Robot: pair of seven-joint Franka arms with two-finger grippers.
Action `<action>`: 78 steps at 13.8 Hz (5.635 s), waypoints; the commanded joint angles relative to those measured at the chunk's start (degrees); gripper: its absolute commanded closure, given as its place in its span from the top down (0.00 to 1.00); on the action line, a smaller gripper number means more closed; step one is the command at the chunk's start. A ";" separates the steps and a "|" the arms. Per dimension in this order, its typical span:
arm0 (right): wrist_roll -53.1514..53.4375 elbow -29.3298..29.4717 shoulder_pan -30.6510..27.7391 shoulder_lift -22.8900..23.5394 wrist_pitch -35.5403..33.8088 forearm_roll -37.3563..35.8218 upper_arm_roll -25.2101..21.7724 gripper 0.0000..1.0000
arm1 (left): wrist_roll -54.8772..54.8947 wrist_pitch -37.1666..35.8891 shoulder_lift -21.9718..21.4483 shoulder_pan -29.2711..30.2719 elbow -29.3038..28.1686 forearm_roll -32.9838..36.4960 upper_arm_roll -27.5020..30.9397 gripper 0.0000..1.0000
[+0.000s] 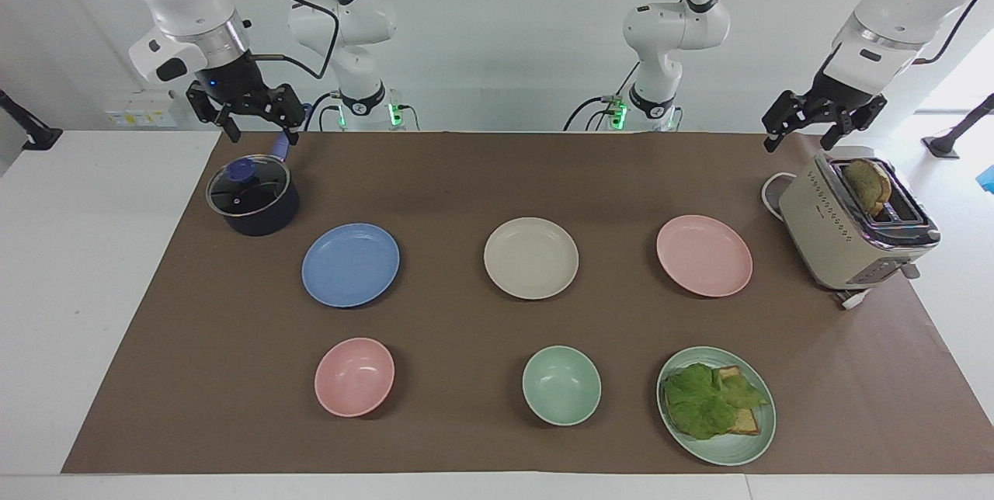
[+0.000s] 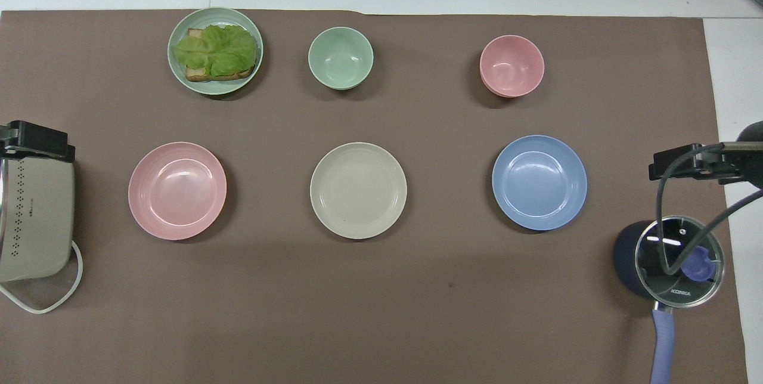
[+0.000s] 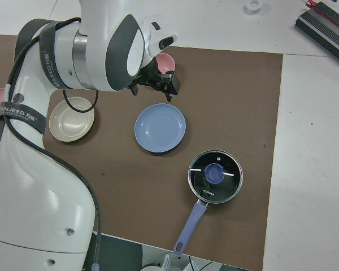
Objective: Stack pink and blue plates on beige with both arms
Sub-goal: 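Move the left gripper toward the rim of the pink plate, then grasp the pink plate rim with the left gripper, then lift the pink plate with the left gripper onto the beige plate, then lower the pink plate and open the left gripper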
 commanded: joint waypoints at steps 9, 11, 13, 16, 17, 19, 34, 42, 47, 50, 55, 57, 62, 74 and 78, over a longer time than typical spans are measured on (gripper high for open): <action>-0.99 1.02 -0.73 0.70 -0.08 0.85 0.23 1.00 | 0.80 10.22 -1.47 1.52 -15.08 -0.30 0.31 1.00; -0.99 1.02 -0.73 0.70 -0.08 0.85 0.23 1.00 | 0.89 16.71 -1.12 1.52 -20.35 -0.22 0.31 1.00; -0.99 1.02 -0.73 0.70 -0.08 0.85 0.23 1.00 | 0.89 22.35 -0.16 2.13 -24.05 -0.22 0.31 1.00; -0.99 1.02 -0.73 0.70 -0.08 0.85 0.23 1.00 | 1.42 27.02 4.22 3.54 -26.18 -0.22 0.31 1.00; -0.99 1.02 -0.73 0.70 -0.08 0.85 0.23 1.00 | 1.42 28.95 6.07 3.54 -26.26 -0.22 0.31 1.00; -0.99 1.02 -0.73 0.70 -0.08 0.85 0.23 1.00 | 1.59 32.29 8.80 4.76 -26.53 -0.22 0.31 1.00; -0.99 1.02 -0.73 0.70 -0.08 0.85 0.23 1.00 | 2.12 34.50 12.33 6.53 -31.54 -0.22 0.23 0.25; -0.99 1.02 -0.73 0.70 -0.08 0.85 0.23 1.00 | 1.51 28.89 12.24 6.27 -28.82 -0.22 -0.39 0.00; -0.99 1.02 -0.73 0.70 -0.08 0.85 0.23 1.00 | 1.24 13.52 11.89 4.77 -17.50 -6.70 -0.74 0.00; -0.99 1.02 -0.73 0.70 -0.08 0.85 0.23 1.00 | -3.93 12.53 10.22 2.50 -16.60 -10.85 -2.49 0.00; -1.08 1.02 -0.73 0.70 -0.26 0.85 0.23 1.00 | -17.10 17.97 9.78 -6.72 -17.30 -14.89 -3.73 0.00; -1.08 1.02 -0.73 0.70 -0.17 0.85 0.14 1.00 | -19.93 19.46 9.52 -10.24 -17.48 -16.73 -3.73 0.00; -1.52 0.85 -0.91 0.70 0.88 -0.03 -0.21 1.00 | -26.52 28.15 7.94 -16.84 -22.03 -19.11 -3.73 0.00; -1.43 0.50 -1.61 0.43 0.79 0.32 -0.21 1.00 | -29.87 41.01 8.81 -22.91 -31.36 -19.11 -3.73 0.00; -1.43 0.15 -1.61 0.26 0.79 0.41 -0.21 1.00 | -29.44 41.09 8.90 -23.00 -31.28 -19.11 -3.64 0.00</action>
